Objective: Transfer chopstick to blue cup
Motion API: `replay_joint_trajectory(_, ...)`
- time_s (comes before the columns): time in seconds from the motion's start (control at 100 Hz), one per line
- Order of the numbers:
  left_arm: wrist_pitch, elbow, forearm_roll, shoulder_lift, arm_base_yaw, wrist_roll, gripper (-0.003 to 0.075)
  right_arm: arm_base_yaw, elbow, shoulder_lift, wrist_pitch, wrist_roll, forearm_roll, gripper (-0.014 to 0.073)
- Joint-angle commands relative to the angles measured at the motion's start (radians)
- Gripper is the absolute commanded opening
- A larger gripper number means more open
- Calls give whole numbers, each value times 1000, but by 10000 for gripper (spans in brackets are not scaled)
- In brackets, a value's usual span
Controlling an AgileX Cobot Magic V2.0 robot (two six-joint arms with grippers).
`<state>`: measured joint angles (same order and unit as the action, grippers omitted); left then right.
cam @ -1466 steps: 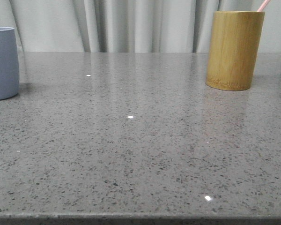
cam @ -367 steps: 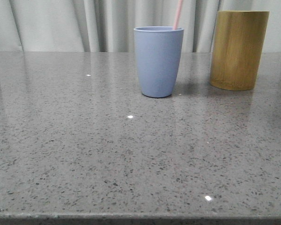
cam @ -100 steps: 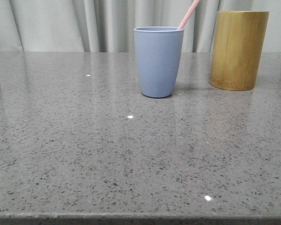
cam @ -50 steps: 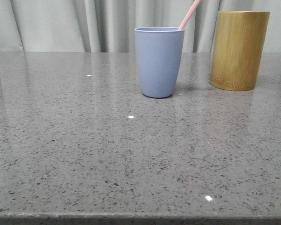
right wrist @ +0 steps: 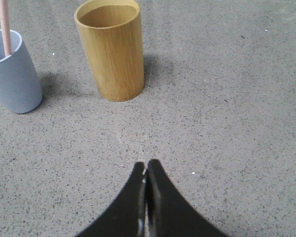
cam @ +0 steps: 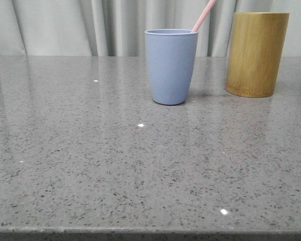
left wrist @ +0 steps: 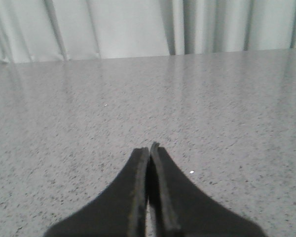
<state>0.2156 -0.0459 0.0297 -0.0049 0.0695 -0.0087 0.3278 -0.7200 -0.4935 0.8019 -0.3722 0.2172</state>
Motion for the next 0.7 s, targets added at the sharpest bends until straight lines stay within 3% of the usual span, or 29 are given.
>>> replay_joint_trajectory(0.0, -103, -16, 24, -34, -34, -8, -19, -7, -25, -2, -59, -2, 21, -68)
replay_joint_trajectory(0.34, -223, 58, -23, -34, 4, -8, -19, -7, -25, -2, -59, -2, 21, -68)
replay_joint_trajectory(0.69, -189, 58, -19, -34, 19, -8, -19, -7, -25, -2, -58, -2, 21, -68)
